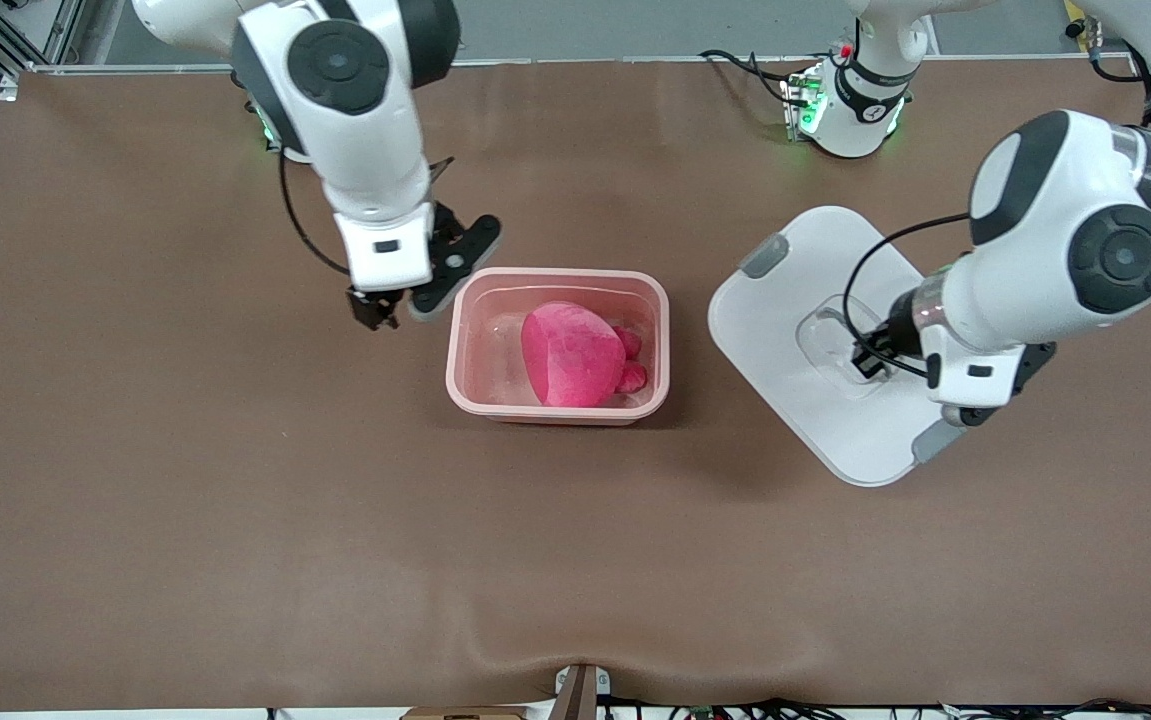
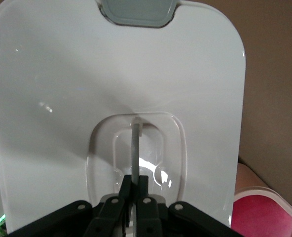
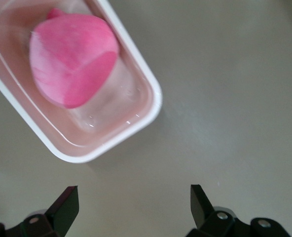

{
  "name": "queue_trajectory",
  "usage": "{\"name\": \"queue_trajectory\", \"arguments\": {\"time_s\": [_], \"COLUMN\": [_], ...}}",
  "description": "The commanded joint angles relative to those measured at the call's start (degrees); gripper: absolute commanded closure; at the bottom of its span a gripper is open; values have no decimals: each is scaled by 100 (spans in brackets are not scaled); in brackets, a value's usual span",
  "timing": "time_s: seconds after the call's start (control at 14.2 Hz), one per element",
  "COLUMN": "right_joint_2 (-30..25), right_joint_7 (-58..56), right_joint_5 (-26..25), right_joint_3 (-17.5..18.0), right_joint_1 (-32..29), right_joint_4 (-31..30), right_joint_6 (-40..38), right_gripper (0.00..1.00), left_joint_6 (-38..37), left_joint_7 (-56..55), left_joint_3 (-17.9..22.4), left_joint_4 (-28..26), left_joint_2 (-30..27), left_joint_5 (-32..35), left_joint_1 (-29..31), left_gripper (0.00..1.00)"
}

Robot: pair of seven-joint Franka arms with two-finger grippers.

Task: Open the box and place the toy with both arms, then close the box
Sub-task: 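Lower the lid onto the box with the left gripper while the right gripper retracts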

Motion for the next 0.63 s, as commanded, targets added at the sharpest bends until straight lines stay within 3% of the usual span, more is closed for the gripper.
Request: {"name": "queue_trajectory", "arguments": {"time_s": [0.0, 0.56], "right_joint_2": [-311, -575], "right_joint_7": [-1, 8], "right_joint_5": [-42, -7], "right_joint_3": [79, 61], "right_joint_1": [-511, -2014], "right_joint_4": [11, 11], "right_joint_6": [-299, -669], "right_gripper": [0, 0], "left_joint_6": [99, 1442], "left_joint_7": [-880, -3421], "left_joint_3": [-303, -286], "left_joint_4": [-38, -21], "left_joint_2": [-76, 354], "left_joint_5": [-82, 6], "left_joint_1": [-120, -1412], "left_gripper": [100, 100]}}
